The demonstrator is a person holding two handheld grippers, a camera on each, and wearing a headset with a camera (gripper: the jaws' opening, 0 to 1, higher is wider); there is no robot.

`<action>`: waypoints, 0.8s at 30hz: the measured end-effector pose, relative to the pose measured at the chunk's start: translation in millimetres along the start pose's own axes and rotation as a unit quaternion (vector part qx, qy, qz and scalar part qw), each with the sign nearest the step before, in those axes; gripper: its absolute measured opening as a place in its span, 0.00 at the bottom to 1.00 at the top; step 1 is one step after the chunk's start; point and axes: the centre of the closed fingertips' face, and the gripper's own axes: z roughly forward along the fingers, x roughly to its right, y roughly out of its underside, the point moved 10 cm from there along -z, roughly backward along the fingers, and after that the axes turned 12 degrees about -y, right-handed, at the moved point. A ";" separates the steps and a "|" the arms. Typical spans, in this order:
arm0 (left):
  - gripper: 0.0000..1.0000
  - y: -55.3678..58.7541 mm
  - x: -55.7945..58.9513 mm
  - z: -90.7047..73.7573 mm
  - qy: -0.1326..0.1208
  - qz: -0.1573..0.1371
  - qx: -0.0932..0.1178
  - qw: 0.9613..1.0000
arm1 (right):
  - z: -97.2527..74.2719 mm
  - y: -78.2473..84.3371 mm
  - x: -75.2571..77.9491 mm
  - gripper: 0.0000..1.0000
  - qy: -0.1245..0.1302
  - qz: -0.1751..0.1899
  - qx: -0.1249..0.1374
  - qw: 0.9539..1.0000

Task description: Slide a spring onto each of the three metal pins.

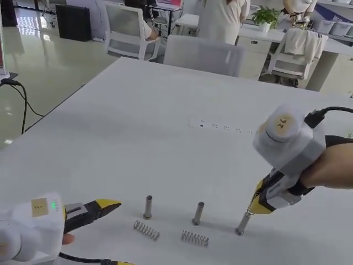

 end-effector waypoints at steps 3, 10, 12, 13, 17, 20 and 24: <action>0.73 0.8 0.1 -0.6 0.000 -0.001 -0.001 1.000 | 2.9 0.0 0.3 0.09 -0.003 0.002 0.000 1.000; 0.72 2.5 0.0 -2.0 0.001 -0.002 -0.002 1.000 | 11.0 1.0 3.1 0.09 -0.008 0.006 -0.001 1.000; 0.71 2.5 0.2 -2.1 0.001 -0.002 -0.002 1.000 | 12.0 1.2 3.6 0.09 -0.009 0.007 -0.001 1.000; 0.71 2.5 0.3 -2.1 0.000 -0.002 -0.002 1.000 | 11.7 0.6 3.9 0.09 -0.008 0.007 0.001 1.000; 0.71 3.0 0.3 -2.0 0.001 -0.002 -0.003 1.000 | 11.4 -0.3 5.2 0.09 -0.007 0.010 0.002 1.000; 0.70 2.9 0.0 -2.0 0.002 -0.002 -0.002 1.000 | 9.9 -0.9 5.3 0.09 -0.005 0.008 0.002 1.000; 0.70 2.8 -0.1 -1.9 0.003 -0.002 -0.003 1.000 | 8.1 0.7 5.8 0.09 -0.002 0.008 -0.003 1.000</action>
